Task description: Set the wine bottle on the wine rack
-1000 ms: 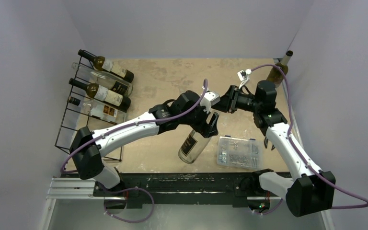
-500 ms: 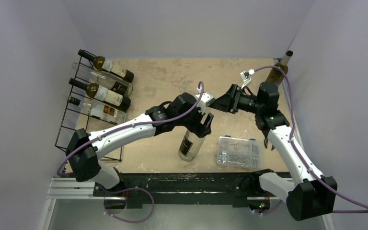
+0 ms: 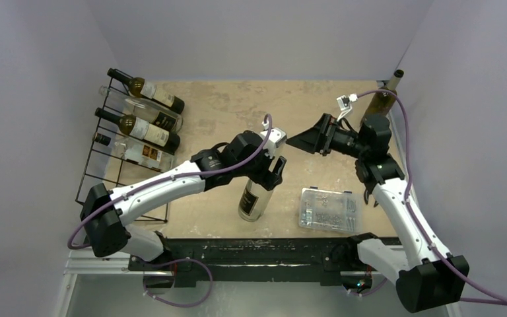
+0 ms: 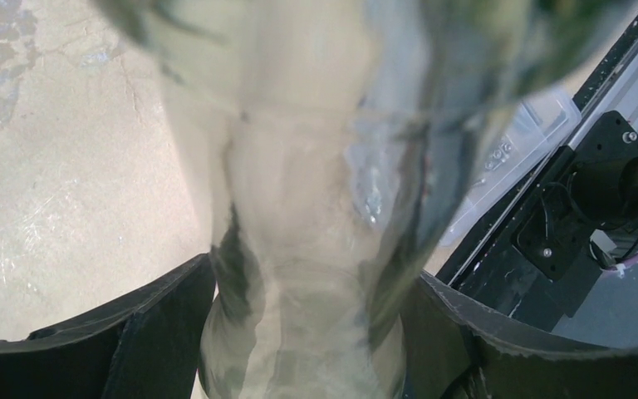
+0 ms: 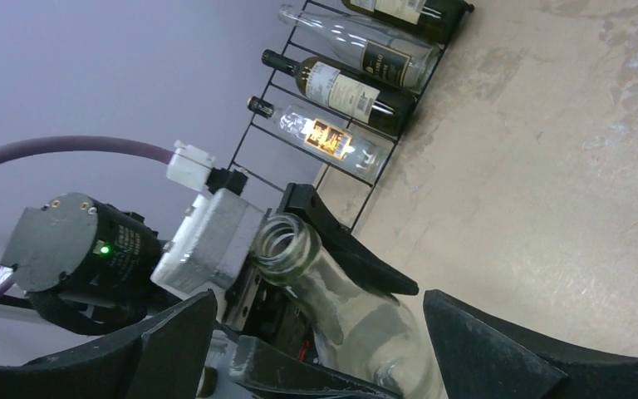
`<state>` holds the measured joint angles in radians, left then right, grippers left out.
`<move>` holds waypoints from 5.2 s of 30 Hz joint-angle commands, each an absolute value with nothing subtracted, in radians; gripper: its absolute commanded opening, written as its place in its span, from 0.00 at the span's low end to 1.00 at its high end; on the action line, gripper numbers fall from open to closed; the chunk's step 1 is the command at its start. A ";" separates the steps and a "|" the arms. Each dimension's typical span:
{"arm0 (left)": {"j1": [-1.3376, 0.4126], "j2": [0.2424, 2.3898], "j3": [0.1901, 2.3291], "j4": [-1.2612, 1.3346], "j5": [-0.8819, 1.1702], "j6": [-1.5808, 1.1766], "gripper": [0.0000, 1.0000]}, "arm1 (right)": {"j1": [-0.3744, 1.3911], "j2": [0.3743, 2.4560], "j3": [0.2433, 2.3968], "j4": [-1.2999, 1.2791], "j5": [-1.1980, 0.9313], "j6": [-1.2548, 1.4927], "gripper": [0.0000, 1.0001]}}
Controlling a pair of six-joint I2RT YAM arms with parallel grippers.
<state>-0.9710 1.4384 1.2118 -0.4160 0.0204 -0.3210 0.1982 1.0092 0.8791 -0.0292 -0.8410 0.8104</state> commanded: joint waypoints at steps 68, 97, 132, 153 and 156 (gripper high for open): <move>-0.001 1.062 1.079 -0.758 -0.671 -1.005 0.00 | 0.200 1.008 0.882 -0.103 -0.698 0.737 0.99; 0.209 1.145 1.011 -0.731 -0.586 -1.133 0.00 | 0.200 1.051 0.849 -0.071 -0.707 0.742 0.99; 0.238 1.123 0.960 -0.812 -0.572 -1.211 0.62 | 0.200 0.996 0.830 -0.106 -0.693 0.735 0.99; 0.239 1.034 0.959 -0.813 -0.529 -1.172 1.00 | 0.201 0.934 0.827 -0.174 -0.650 0.742 0.99; 0.239 1.015 0.958 -0.811 -0.522 -1.172 1.00 | 0.201 0.931 0.832 -0.188 -0.634 0.742 0.99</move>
